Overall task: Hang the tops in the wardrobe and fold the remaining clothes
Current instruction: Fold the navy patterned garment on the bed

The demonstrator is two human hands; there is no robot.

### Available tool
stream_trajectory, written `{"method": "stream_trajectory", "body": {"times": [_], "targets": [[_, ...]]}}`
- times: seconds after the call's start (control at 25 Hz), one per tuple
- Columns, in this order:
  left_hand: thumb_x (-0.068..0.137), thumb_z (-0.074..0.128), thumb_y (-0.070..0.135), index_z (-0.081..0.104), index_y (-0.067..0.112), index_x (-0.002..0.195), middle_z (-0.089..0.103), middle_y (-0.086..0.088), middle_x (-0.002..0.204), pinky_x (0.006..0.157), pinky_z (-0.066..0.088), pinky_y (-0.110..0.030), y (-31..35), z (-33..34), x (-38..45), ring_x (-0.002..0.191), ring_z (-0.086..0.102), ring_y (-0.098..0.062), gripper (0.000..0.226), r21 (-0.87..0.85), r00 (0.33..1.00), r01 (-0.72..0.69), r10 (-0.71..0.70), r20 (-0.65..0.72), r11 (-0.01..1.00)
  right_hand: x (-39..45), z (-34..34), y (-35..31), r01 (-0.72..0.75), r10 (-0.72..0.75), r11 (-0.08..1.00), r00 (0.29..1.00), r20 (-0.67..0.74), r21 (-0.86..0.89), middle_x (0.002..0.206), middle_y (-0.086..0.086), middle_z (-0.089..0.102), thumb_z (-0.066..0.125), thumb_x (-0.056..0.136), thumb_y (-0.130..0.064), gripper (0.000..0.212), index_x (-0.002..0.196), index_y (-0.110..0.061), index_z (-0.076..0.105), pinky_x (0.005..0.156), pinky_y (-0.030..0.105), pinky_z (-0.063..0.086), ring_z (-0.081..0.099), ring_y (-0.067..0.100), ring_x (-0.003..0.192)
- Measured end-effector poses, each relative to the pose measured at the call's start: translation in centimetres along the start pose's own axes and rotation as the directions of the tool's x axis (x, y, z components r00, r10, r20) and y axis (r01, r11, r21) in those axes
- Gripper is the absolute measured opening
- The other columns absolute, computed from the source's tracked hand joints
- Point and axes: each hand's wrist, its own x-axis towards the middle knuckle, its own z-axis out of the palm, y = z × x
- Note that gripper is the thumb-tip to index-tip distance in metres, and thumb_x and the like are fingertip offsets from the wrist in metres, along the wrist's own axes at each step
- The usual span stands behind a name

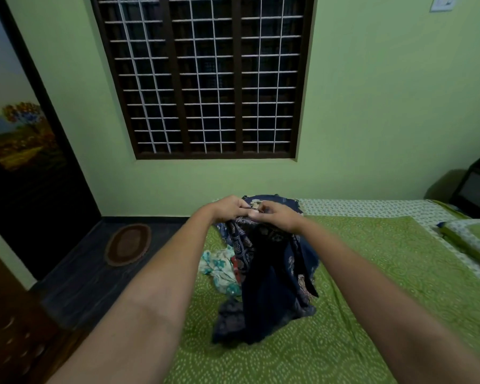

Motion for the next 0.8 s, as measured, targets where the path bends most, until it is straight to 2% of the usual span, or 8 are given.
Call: {"method": "stream_trajectory", "body": {"times": [0.08, 0.24, 0.32, 0.44, 0.52, 0.6, 0.72, 0.8], "targets": [[0.093, 0.058, 0.038, 0.067, 0.005, 0.106, 0.062, 0.000, 0.094, 0.077, 0.041, -0.022, 0.4, -0.1, -0.3, 0.084, 0.056, -0.012, 0.036, -0.005, 1.000, -0.007, 0.007, -0.002, 1.000, -0.3, 1.0, 2.1, 0.006, 0.008, 0.992, 0.994, 0.107, -0.126, 0.112, -0.006, 0.059, 0.067, 0.083, -0.048, 0.051, 0.120, -0.013, 0.057, 0.085, 0.027, 0.042, 0.054, 0.013, 0.097], [0.093, 0.054, 0.045, 0.064, 0.008, 0.090, 0.050, -0.005, 0.091, 0.078, 0.038, -0.032, -0.6, 0.8, -0.4, 0.086, 0.046, -0.016, 0.038, 0.001, 0.999, -0.018, 0.018, -0.050, 1.000, 0.8, -0.2, 7.6, -0.194, 0.374, 0.781, 0.907, 0.195, -0.594, 0.105, 0.009, 0.062, 0.063, 0.086, -0.024, 0.025, 0.101, -0.005, 0.059, 0.078, 0.031, 0.046, 0.055, 0.022, 0.086], [0.096, 0.051, 0.041, 0.052, 0.010, 0.076, 0.044, -0.004, 0.084, 0.080, 0.033, -0.034, -0.8, 2.0, -1.1, 0.081, 0.042, -0.014, 0.037, -0.032, 0.998, 0.033, -0.035, -0.044, 0.999, 1.5, -1.7, 7.8, -0.298, 0.533, 0.580, 0.842, 0.077, -0.758, 0.107, 0.009, 0.056, 0.058, 0.086, -0.022, 0.017, 0.098, -0.010, 0.059, 0.078, 0.032, 0.044, 0.055, 0.023, 0.093], [0.096, 0.042, 0.051, 0.056, 0.010, 0.110, 0.049, 0.005, 0.116, 0.101, 0.028, -0.039, 0.4, 3.5, -1.4, 0.118, 0.040, -0.015, 0.045, -0.142, 0.988, 0.151, -0.155, -0.015, 0.978, 3.8, -4.4, 4.1, -0.362, 0.296, 0.396, 0.920, -0.256, -0.844, 0.129, 0.008, 0.049, 0.045, 0.097, -0.018, 0.035, 0.130, -0.012, 0.051, 0.080, 0.030, 0.043, 0.053, 0.022, 0.113], [0.087, 0.036, 0.070, 0.032, 0.019, 0.147, 0.024, 0.000, 0.155, 0.113, 0.015, -0.054, 1.5, 3.7, -1.5, 0.143, 0.020, -0.026, 0.079, -0.221, 0.968, 0.251, -0.248, 0.038, 0.943, 6.0, -5.5, 1.8, -0.282, 0.079, 0.717, 0.941, -0.328, -0.637, 0.128, 0.014, 0.053, 0.042, 0.096, -0.006, 0.040, 0.135, -0.012, 0.044, 0.083, 0.036, 0.048, 0.057, 0.030, 0.110], [0.082, 0.048, 0.071, 0.017, 0.023, 0.152, 0.008, -0.001, 0.160, 0.113, 0.010, -0.057, 2.5, 3.5, -1.2, 0.146, 0.012, -0.028, 0.091, -0.367, 0.964, 0.255, -0.266, 0.020, 0.894, 6.5, -5.2, 1.6, -0.057, -0.013, 0.960, 0.969, -0.248, -0.274, 0.138, 0.014, 0.050, 0.049, 0.093, -0.004, 0.057, 0.144, -0.021, 0.032, 0.100, 0.047, 0.043, 0.052, 0.034, 0.120], [0.070, 0.076, 0.053, 0.032, 0.018, 0.147, 0.033, -0.009, 0.152, 0.110, 0.028, -0.048, 3.6, 3.0, -0.8, 0.135, 0.038, -0.032, 0.094, -0.600, 0.965, 0.191, -0.261, -0.031, 0.777, 4.2, -3.2, 5.9, -0.144, 0.171, 0.984, 0.918, -0.359, 0.103, 0.144, 0.007, 0.045, 0.056, 0.094, -0.011, 0.058, 0.144, -0.019, 0.030, 0.094, 0.044, 0.046, 0.052, 0.033, 0.120], [0.077, 0.072, 0.040, 0.058, 0.009, 0.119, 0.065, -0.014, 0.118, 0.090, 0.049, -0.038, 4.9, 2.8, -0.8, 0.096, 0.064, -0.028, 0.053, -0.688, 0.977, 0.147, -0.214, -0.012, 0.711, 2.2, -0.9, 9.9, -0.339, 0.465, 0.876, 0.782, -0.414, 0.342, 0.137, 0.016, 0.050, 0.054, 0.096, -0.013, 0.046, 0.138, -0.004, 0.037, 0.085, 0.035, 0.044, 0.055, 0.032, 0.112]]}}
